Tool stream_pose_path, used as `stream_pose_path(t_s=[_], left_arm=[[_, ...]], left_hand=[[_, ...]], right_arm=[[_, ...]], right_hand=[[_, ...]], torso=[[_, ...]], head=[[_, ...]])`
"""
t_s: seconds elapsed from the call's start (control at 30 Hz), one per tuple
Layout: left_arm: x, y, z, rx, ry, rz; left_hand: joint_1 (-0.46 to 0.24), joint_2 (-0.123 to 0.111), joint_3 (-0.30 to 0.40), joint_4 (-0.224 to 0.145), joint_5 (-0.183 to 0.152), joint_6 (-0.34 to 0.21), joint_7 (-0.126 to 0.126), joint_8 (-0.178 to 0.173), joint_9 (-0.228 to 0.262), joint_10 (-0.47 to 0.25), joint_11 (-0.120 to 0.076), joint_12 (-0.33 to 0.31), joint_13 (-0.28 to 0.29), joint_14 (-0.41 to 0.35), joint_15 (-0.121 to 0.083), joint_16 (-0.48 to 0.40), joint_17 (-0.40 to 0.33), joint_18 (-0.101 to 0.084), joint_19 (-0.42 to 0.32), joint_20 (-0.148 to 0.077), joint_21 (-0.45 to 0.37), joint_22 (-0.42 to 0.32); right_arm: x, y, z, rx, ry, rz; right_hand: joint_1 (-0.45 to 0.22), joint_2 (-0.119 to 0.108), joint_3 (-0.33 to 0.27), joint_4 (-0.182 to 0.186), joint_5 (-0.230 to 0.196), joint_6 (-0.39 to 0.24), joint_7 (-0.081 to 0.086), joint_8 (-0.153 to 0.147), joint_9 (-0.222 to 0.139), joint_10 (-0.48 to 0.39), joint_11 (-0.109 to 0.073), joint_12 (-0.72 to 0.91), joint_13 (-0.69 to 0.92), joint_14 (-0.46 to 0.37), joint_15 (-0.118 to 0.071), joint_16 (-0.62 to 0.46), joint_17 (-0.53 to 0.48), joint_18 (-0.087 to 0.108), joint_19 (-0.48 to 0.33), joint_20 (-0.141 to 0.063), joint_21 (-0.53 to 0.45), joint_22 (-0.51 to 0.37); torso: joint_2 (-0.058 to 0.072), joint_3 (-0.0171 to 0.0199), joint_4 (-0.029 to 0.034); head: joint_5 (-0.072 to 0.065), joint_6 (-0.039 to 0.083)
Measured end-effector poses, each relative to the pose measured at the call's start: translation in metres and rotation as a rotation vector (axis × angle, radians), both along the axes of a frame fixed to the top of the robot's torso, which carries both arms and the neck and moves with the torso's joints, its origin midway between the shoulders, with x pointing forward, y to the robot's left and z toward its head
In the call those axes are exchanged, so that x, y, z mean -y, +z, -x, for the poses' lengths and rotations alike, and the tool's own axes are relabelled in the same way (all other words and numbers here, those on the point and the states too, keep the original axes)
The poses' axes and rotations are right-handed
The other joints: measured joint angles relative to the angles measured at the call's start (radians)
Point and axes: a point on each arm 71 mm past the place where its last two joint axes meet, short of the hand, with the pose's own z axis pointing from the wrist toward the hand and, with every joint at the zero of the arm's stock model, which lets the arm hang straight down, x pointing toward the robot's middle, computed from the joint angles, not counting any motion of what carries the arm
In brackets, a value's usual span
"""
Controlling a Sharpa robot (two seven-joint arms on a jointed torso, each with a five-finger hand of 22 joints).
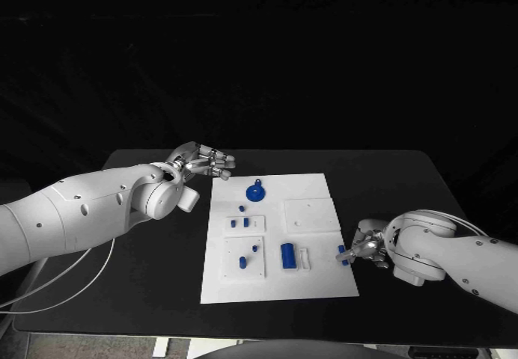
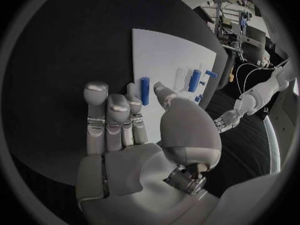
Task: Assemble the parts on the task board
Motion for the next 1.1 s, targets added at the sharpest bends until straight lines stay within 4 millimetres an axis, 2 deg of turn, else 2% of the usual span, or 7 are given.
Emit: stream_pose_path(t_s=[0.1,0.3,0.43,0.5,0.6,0.87,1.1], left_arm=[[0.000,0.000,0.000,0.000,0.000,0.000],[0.000,0.000,0.000,-0.001,0.000,0.000],[-0.001,0.000,0.000,-0.001,0.000,0.000],[-0.001,0.000,0.000,-0.002,0.000,0.000],[-0.001,0.000,0.000,-0.002,0.000,0.000],[-0.001,0.000,0.000,-0.004,-0.002,-0.001],[-0.001,-0.001,0.000,-0.007,-0.003,-0.001]], left_hand=[[0.000,0.000,0.000,0.007,0.000,0.000,0.000,0.000,0.000,0.000,0.000,0.000,0.000,0.000,0.000,0.000,0.000,0.000,0.000,0.000,0.000,-0.005],[0.000,0.000,0.000,0.007,0.000,0.000,0.000,0.000,0.000,0.000,0.000,0.000,0.000,0.000,0.000,0.000,0.000,0.000,0.000,0.000,0.000,-0.006],[0.000,0.000,0.000,0.007,0.000,0.000,0.000,0.000,0.000,0.000,0.000,0.000,0.000,0.000,0.000,0.000,0.000,0.000,0.000,0.000,0.000,-0.006],[0.000,0.000,0.000,0.007,0.000,0.000,0.000,0.000,0.000,0.000,0.000,0.000,0.000,0.000,0.000,0.000,0.000,0.000,0.000,0.000,0.000,-0.005],[0.000,0.000,0.002,0.009,0.000,0.000,0.000,0.000,0.000,0.000,0.000,0.000,0.000,0.000,0.000,0.000,0.000,0.000,0.000,0.000,0.000,-0.009],[0.000,0.000,0.003,0.010,0.000,0.000,0.000,0.000,0.000,0.000,0.000,0.000,0.000,0.000,0.000,0.000,0.001,0.000,0.000,0.000,0.000,-0.013],[0.000,0.000,0.003,0.010,0.000,0.000,0.000,0.000,0.000,0.000,0.000,0.000,0.000,0.000,0.000,0.000,0.001,0.000,0.000,0.000,0.000,-0.013]], right_arm=[[0.000,-0.001,0.000,0.002,-0.003,0.000],[-0.001,-0.002,-0.001,0.006,-0.011,-0.001],[0.000,-0.003,-0.002,0.011,-0.019,-0.002],[0.000,-0.003,-0.002,0.015,-0.022,-0.004],[0.000,-0.003,-0.002,0.018,-0.027,-0.007],[0.003,-0.003,-0.003,0.031,-0.051,-0.021],[0.012,-0.002,-0.002,0.054,-0.080,-0.034]], right_hand=[[0.012,0.012,0.011,-0.011,0.000,0.005,0.000,0.000,0.000,0.005,-0.002,0.000,0.001,0.000,0.000,0.000,0.000,0.000,0.000,0.000,0.000,0.000],[0.073,0.073,0.076,-0.066,0.000,0.011,0.001,0.000,0.006,0.009,-0.005,0.000,0.001,0.000,0.000,0.000,0.000,0.000,0.000,0.000,0.000,0.000],[0.065,0.104,0.117,-0.138,-0.001,0.035,-0.012,0.000,0.006,0.009,-0.012,0.000,0.002,0.004,-0.004,0.000,-0.002,0.000,0.000,0.000,0.000,0.000],[0.063,0.109,0.141,-0.177,-0.004,0.040,-0.017,0.000,0.006,0.009,-0.013,0.000,0.002,0.004,-0.004,0.000,-0.003,-0.016,0.000,0.000,0.000,0.000],[0.020,0.151,0.149,-0.238,-0.008,0.049,-0.018,0.000,0.006,0.012,-0.016,0.000,0.005,0.004,-0.004,0.000,-0.005,-0.016,0.000,0.000,0.006,0.000],[-0.002,0.174,0.131,-0.256,-0.009,0.080,-0.024,-0.013,0.002,0.035,-0.023,0.009,0.016,0.006,-0.003,0.000,-0.008,-0.016,0.000,0.000,0.012,0.000],[-0.005,0.185,0.131,-0.256,-0.012,0.101,-0.024,-0.009,-0.056,0.041,-0.020,0.012,0.024,0.007,-0.004,0.004,-0.008,-0.016,0.000,0.000,0.024,0.000]], torso=[[0.000,0.0000,0.0000],[0.000,-0.0001,0.0001],[0.000,-0.0004,0.0001],[0.000,-0.0004,0.0001],[0.000,-0.0003,0.0001],[0.000,0.0000,0.0001],[0.000,0.0001,0.0000]], head=[[0.000,-0.001],[0.000,-0.001],[0.000,-0.001],[-0.001,-0.001],[-0.001,-0.001],[-0.002,0.000],[0.000,0.002]])
